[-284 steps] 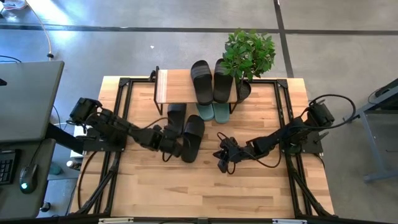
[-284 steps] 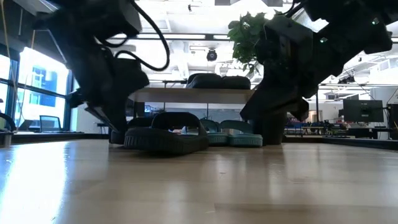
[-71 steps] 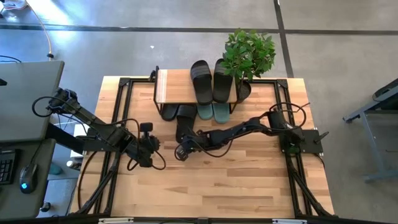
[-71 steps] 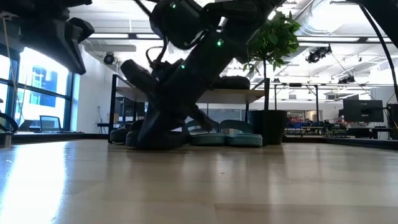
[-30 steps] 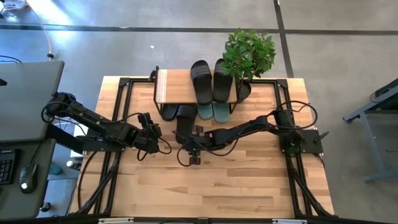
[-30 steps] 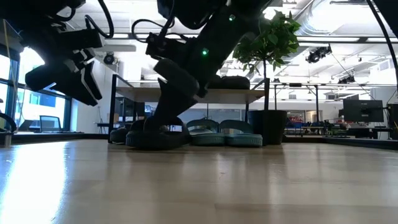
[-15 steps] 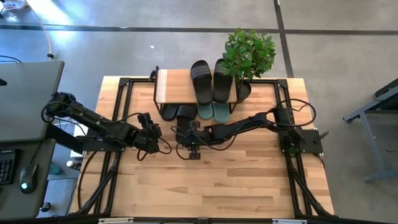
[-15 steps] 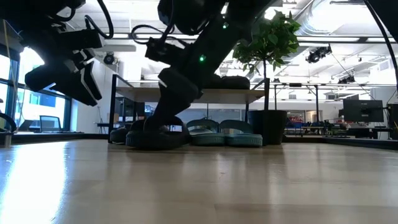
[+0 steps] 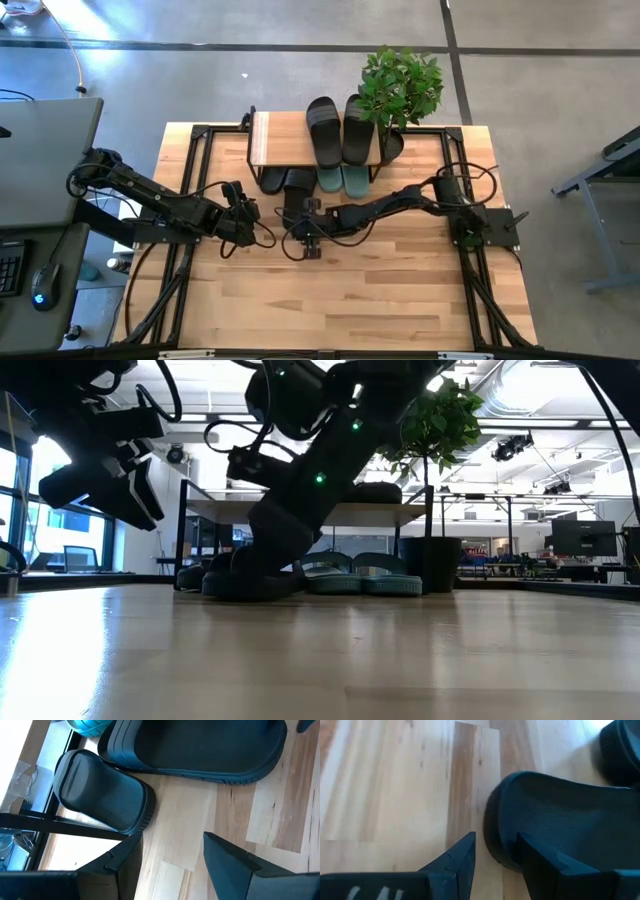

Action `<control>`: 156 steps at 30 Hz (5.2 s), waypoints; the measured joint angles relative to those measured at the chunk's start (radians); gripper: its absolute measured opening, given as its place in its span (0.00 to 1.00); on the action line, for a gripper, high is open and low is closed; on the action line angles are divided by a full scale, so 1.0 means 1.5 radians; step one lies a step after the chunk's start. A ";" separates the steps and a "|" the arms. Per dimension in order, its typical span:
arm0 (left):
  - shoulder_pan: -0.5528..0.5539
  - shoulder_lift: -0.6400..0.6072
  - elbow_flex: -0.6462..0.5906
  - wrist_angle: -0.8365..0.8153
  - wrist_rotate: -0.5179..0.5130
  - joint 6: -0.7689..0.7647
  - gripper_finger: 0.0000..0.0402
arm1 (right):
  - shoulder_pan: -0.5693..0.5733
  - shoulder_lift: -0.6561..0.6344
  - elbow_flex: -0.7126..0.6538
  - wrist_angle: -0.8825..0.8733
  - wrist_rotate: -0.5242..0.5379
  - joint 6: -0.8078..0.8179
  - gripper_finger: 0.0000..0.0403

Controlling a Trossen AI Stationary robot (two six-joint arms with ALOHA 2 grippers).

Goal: Pick and place slides into the shelf
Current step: Put the black slipper under the shelf

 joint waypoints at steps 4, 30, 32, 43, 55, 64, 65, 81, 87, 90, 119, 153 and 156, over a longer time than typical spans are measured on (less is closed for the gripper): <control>0.000 0.000 0.000 0.000 -0.001 -0.001 0.48 | 0.000 0.001 0.000 -0.003 0.029 -0.005 0.32; 0.044 0.001 -0.004 0.111 0.012 0.164 0.48 | 0.142 -0.030 0.001 -0.122 0.052 0.185 0.00; 0.073 0.007 -0.017 0.159 0.025 0.209 0.48 | 0.159 -0.039 0.001 -0.151 0.049 0.198 0.00; 0.187 0.101 -0.036 0.245 0.099 0.408 0.48 | 0.232 -0.049 -0.001 -0.230 0.120 0.354 0.00; 0.279 0.212 -0.036 0.303 0.110 0.434 0.48 | 0.242 -0.049 -0.002 -0.238 0.149 0.382 0.00; 0.308 0.251 -0.035 0.343 0.095 0.415 0.47 | 0.242 -0.049 -0.002 -0.239 0.146 0.380 0.00; 0.308 0.251 -0.036 0.348 0.092 0.415 0.46 | 0.242 -0.049 -0.002 -0.239 0.146 0.380 0.00; 0.276 0.252 -0.034 0.341 0.095 0.371 0.11 | 0.242 -0.049 -0.002 -0.240 0.147 0.385 0.00; 0.235 0.252 -0.034 0.338 0.084 0.325 0.10 | 0.242 -0.049 -0.002 -0.247 0.150 0.395 0.00; 0.220 0.252 -0.034 0.337 0.083 0.276 0.10 | 0.242 -0.049 -0.002 -0.247 0.150 0.395 0.00; 0.219 0.251 -0.032 0.300 0.040 0.028 0.10 | 0.249 -0.050 -0.002 -0.152 0.081 0.114 0.00; 0.220 0.252 -0.034 0.298 0.070 -0.007 0.55 | 0.187 -0.051 -0.002 -0.102 0.011 -0.048 0.00; 0.220 0.252 -0.021 0.285 0.095 -0.007 0.59 | 0.188 -0.051 -0.002 -0.102 0.011 -0.049 0.00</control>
